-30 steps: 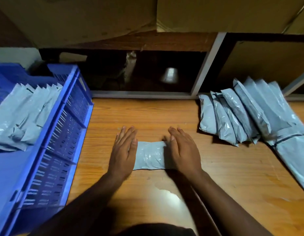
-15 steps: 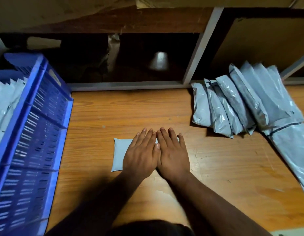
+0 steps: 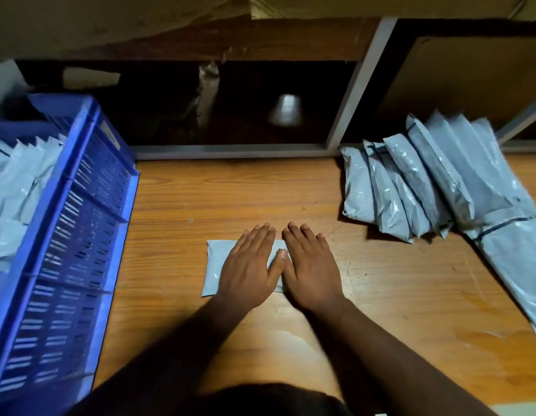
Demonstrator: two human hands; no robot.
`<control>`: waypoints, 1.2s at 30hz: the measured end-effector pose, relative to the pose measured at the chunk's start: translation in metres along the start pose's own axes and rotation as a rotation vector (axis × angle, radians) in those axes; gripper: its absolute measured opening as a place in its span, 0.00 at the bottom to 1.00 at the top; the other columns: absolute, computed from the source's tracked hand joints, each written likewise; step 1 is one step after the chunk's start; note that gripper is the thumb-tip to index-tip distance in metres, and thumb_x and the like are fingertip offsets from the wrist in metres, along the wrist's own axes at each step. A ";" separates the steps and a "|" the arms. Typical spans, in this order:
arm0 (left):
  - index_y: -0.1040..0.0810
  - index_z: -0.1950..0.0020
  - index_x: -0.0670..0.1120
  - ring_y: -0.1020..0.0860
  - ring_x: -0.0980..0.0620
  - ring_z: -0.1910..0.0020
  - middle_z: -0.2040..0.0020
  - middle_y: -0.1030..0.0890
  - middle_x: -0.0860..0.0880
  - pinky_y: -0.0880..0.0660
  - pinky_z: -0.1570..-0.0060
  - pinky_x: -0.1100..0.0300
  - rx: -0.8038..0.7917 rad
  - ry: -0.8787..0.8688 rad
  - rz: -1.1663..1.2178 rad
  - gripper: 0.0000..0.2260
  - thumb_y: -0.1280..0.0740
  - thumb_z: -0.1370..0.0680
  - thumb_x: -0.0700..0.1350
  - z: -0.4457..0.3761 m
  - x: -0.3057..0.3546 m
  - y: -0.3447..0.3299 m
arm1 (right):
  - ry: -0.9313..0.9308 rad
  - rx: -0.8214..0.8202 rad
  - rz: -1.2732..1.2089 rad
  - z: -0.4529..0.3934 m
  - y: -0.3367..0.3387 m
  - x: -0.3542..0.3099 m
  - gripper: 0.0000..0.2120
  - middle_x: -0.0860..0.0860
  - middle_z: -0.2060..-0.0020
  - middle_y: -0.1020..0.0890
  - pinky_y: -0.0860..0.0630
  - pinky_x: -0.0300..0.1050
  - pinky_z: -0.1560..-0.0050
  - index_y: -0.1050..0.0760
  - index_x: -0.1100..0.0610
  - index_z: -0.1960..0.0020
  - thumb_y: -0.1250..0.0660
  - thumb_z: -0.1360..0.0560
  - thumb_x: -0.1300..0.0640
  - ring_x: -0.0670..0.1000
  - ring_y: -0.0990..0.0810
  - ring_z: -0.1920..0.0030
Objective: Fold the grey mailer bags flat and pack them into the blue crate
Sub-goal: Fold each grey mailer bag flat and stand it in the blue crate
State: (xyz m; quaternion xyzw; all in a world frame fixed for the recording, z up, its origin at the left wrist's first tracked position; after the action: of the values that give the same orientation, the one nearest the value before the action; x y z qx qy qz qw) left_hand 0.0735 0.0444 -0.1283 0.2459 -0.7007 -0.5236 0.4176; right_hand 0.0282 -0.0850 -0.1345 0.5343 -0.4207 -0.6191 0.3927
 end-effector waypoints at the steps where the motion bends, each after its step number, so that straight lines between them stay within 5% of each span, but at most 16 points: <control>1: 0.28 0.24 0.43 0.32 0.48 0.23 0.24 0.27 0.46 0.41 0.22 0.47 -0.022 0.016 -0.044 0.28 0.52 0.14 0.59 0.003 -0.007 0.003 | -0.010 0.010 -0.023 0.002 0.002 0.005 0.30 0.50 0.19 0.38 0.47 0.57 0.19 0.37 0.54 0.19 0.56 0.15 0.41 0.54 0.44 0.18; 10: 0.33 0.20 0.44 0.39 0.47 0.20 0.20 0.34 0.47 0.40 0.22 0.46 0.004 0.194 0.011 0.29 0.55 0.14 0.58 0.027 -0.051 0.011 | -0.065 0.045 0.024 0.004 0.005 0.016 0.27 0.51 0.18 0.40 0.47 0.57 0.19 0.39 0.54 0.18 0.56 0.14 0.46 0.54 0.46 0.18; 16: 0.42 0.17 0.51 0.48 0.53 0.18 0.17 0.46 0.54 0.53 0.19 0.55 -0.095 0.252 0.004 0.36 0.63 0.20 0.67 0.024 -0.051 0.016 | -0.048 -0.030 -0.028 0.001 0.012 0.014 0.32 0.50 0.17 0.44 0.53 0.55 0.18 0.41 0.53 0.17 0.59 0.16 0.40 0.53 0.49 0.17; 23: 0.37 0.18 0.48 0.43 0.52 0.19 0.19 0.37 0.50 0.53 0.19 0.52 -0.126 0.104 -0.086 0.38 0.68 0.19 0.65 0.009 -0.021 0.015 | 0.065 0.012 0.065 -0.008 0.012 -0.026 0.29 0.52 0.22 0.31 0.47 0.60 0.19 0.32 0.54 0.21 0.56 0.15 0.43 0.55 0.38 0.20; 29: 0.27 0.25 0.42 0.33 0.46 0.23 0.25 0.27 0.45 0.39 0.23 0.48 -0.041 0.081 -0.106 0.26 0.48 0.15 0.55 0.007 -0.020 0.008 | 0.037 0.036 0.141 -0.008 -0.007 -0.023 0.26 0.52 0.22 0.31 0.44 0.61 0.21 0.33 0.55 0.21 0.52 0.14 0.46 0.57 0.38 0.20; 36: 0.31 0.21 0.46 0.37 0.50 0.20 0.21 0.33 0.48 0.42 0.21 0.51 -0.103 0.142 -0.091 0.35 0.61 0.16 0.63 0.006 -0.025 0.010 | 0.052 0.023 0.102 -0.010 -0.006 -0.019 0.28 0.51 0.21 0.33 0.45 0.58 0.20 0.35 0.55 0.20 0.56 0.14 0.44 0.55 0.39 0.20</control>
State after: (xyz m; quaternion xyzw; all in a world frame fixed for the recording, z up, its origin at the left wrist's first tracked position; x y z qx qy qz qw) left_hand 0.0826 0.0704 -0.1275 0.2923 -0.6295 -0.5587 0.4540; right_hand 0.0399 -0.0666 -0.1343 0.5326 -0.4442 -0.5793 0.4283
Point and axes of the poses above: each hand's wrist, its own z-axis away from the middle knuckle, its own y-axis out of the back of the hand, x = y × z, the point moved 6 cm from there along -z, towards the middle knuckle
